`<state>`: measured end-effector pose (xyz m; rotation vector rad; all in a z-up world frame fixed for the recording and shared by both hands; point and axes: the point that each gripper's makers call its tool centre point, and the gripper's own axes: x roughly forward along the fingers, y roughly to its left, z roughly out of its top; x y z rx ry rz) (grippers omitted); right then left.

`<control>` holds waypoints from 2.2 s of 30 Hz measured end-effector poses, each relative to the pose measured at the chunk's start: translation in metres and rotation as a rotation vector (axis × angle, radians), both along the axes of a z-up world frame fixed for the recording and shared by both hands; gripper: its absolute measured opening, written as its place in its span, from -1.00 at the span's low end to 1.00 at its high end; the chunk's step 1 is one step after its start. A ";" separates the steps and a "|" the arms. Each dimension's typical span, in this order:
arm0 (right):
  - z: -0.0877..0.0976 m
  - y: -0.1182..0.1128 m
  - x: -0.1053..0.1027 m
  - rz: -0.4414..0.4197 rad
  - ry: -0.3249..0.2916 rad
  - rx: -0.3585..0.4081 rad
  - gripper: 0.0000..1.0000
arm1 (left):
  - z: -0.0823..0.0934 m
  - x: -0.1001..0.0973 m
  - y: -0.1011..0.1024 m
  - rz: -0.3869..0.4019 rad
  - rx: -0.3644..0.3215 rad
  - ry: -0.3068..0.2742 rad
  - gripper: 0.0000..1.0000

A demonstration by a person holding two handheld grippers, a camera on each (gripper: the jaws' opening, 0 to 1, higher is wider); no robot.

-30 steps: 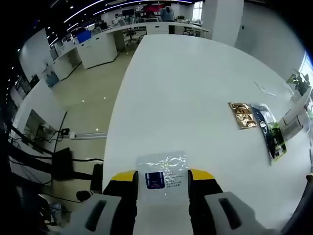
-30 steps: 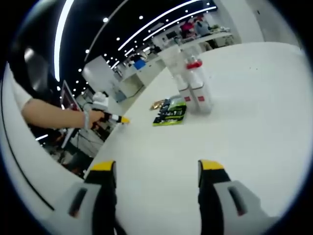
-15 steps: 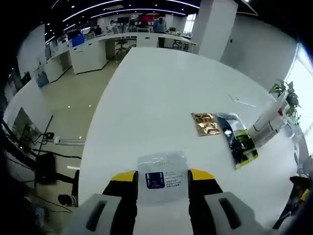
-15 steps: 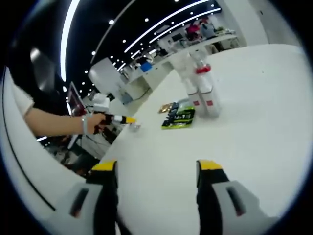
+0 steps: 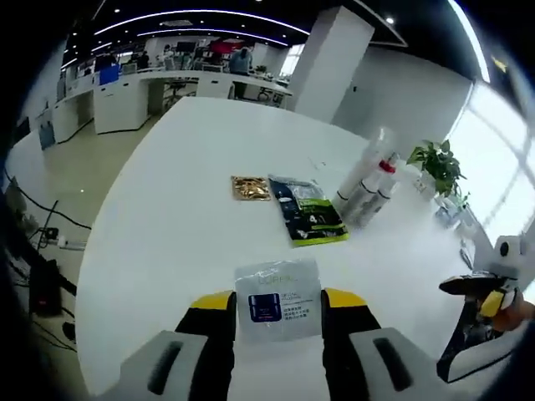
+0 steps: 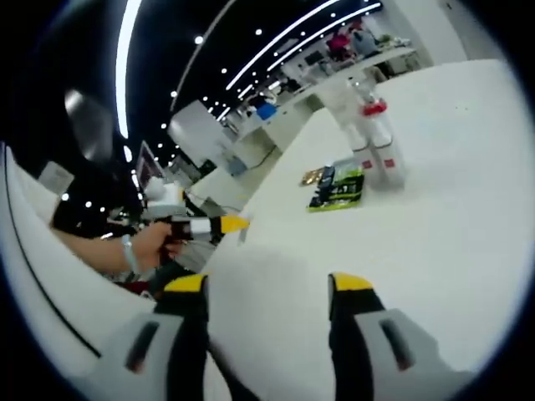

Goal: Arrange the skincare products in the storage area until every visible bottle or jar stands upright without overlapping.

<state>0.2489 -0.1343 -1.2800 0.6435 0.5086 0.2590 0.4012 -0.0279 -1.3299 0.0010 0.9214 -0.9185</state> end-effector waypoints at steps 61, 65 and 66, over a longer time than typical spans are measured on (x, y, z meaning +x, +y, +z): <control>0.034 0.043 -0.028 0.105 -0.016 0.456 -1.00 | 0.069 -0.192 -0.044 -0.559 -0.325 0.097 0.00; 0.037 0.048 -0.029 0.137 -0.022 0.469 -1.00 | 0.079 -0.187 -0.047 -0.459 -0.452 0.303 -0.17; 0.038 0.050 -0.029 0.147 -0.024 0.473 -1.00 | 0.082 -0.184 -0.047 -0.429 -0.484 0.353 -0.29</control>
